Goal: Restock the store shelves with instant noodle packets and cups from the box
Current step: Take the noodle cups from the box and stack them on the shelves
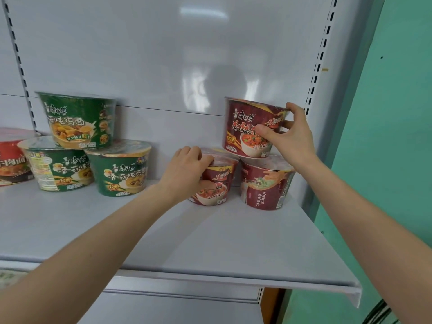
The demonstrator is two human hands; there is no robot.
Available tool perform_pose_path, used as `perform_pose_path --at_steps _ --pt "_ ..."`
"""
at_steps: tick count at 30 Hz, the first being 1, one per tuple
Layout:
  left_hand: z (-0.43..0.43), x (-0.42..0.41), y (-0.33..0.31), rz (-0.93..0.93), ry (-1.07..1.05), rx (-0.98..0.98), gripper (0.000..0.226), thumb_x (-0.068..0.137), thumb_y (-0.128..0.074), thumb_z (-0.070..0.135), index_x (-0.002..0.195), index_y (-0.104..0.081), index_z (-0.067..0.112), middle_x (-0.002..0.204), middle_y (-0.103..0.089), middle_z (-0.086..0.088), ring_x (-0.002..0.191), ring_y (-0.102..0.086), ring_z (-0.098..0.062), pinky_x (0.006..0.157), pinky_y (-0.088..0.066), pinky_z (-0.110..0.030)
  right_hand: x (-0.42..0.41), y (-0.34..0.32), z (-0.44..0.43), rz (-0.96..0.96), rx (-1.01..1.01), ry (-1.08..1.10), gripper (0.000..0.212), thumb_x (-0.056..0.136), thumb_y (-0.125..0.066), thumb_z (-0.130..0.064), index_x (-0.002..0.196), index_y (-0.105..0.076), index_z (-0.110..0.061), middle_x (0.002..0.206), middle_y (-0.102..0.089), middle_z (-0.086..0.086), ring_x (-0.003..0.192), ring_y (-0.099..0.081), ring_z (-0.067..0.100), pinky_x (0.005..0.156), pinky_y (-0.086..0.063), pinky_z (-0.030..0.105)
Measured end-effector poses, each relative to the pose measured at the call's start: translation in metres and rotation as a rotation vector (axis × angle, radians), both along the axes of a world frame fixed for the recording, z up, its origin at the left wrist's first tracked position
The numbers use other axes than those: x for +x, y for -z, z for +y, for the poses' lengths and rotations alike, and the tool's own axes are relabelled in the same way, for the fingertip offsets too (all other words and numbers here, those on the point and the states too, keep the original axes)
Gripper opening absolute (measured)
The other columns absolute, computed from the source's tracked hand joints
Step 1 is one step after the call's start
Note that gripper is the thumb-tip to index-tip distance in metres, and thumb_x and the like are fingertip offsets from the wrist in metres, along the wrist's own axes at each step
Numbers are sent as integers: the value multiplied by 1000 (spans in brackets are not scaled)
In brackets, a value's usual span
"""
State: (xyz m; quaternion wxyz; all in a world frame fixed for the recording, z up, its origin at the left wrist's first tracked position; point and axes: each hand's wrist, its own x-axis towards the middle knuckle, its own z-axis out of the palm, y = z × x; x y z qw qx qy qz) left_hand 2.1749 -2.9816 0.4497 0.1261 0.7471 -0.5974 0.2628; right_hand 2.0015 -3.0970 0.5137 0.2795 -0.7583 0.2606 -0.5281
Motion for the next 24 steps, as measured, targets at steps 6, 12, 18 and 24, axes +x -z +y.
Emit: perform_pose_path --at_steps 6,12,18,24 --pt "10 12 -5 50 43 111 80 75 -70 43 140 -31 20 144 -37 -6 132 -32 -26 106 -26 -37 0 2 -3 2 8 -3 81 74 -74 -33 140 -28 -18 136 -49 0 101 -46 1 84 -41 18" --pt "-6 7 1 66 -25 110 71 77 -69 36 136 -33 23 135 -43 -5 127 -34 -27 100 -38 -37 4 1 -8 -2 0 -9 83 73 -74 -35 139 -28 -19 134 -50 1 102 -47 3 83 -42 20" --pt "-7 11 6 98 -13 64 71 76 -70 38 136 -33 24 136 -42 -4 127 -33 -27 99 -41 -38 11 -1 -6 -28 -11 -57 80 74 -74 -32 139 -28 -19 127 -51 -3 101 -47 1 73 -43 7" --pt "-6 11 6 107 -5 45 73 76 -70 37 137 -32 24 138 -40 -3 130 -30 -26 101 -37 -36 14 -1 -3 -18 -19 -58 80 74 -73 -33 139 -28 -20 132 -50 -1 101 -46 1 72 -42 9"
